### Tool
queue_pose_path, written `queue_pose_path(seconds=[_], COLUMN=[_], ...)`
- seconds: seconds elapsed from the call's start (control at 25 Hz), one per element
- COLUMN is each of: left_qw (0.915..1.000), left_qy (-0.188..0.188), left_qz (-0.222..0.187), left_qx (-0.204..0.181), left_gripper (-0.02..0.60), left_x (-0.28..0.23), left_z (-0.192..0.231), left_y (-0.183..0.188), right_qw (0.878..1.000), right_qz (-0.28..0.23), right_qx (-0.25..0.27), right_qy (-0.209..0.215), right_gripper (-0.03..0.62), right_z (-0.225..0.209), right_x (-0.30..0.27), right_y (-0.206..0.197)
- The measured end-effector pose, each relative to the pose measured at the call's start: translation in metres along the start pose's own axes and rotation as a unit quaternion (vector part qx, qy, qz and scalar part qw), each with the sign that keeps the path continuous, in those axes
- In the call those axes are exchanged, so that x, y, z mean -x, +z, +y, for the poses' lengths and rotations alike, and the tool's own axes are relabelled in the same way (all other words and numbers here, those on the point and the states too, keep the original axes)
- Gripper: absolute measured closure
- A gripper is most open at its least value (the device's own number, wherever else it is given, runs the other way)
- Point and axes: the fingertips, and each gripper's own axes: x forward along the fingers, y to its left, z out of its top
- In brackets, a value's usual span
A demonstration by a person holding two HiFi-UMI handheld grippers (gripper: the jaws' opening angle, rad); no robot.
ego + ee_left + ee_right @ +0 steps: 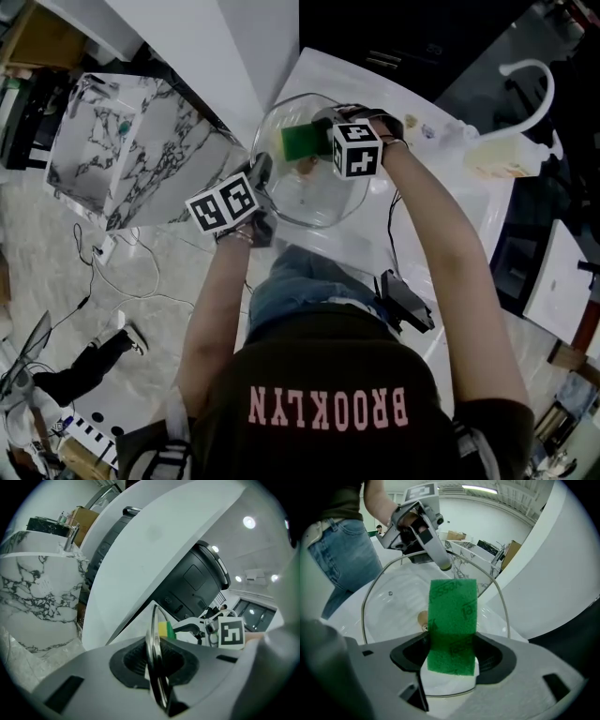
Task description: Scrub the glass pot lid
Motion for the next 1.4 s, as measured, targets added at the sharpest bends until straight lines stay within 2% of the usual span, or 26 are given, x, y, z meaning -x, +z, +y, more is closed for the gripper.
queue_pose_path(seconds=[0.36,0.72,0.96,1.28,1.4], left_qw=[1.0,0.9999,0.9999,0.9999,0.9998], left_qy=[-0.003,-0.009,-0.011,-0.013,-0.014], left_qz=[0.0,0.0,0.001,0.003,0.006], left_qx=[-0.006,-0.008,-0.008,-0.011,-0.013], left_gripper=[0.561,0.561,0.561,0.561,0.561], left_x=[-0.001,-0.002,-0.002,-0.003,-0.003], left_z=[-0.001,0.0,-0.001,0.0,0.0], left_y=[0.0,0.001,0.001,0.0,0.0], right_qw=[0.999,0.995,0.993,0.991,0.994], right_qz=[0.009,0.011,0.01,-0.003,-0.005], right_qx=[0.001,-0.014,-0.011,-0.043,-0.063], right_qy=[0.039,0.095,0.116,0.129,0.085], right_gripper=[0.312,0.312,0.312,0.312,0.312], right_z=[0.045,0.103,0.134,0.146,0.123], right_x=[0.002,0.01,0.02,0.028,0.033], right_y=[0.001,0.003,0.009,0.006,-0.003])
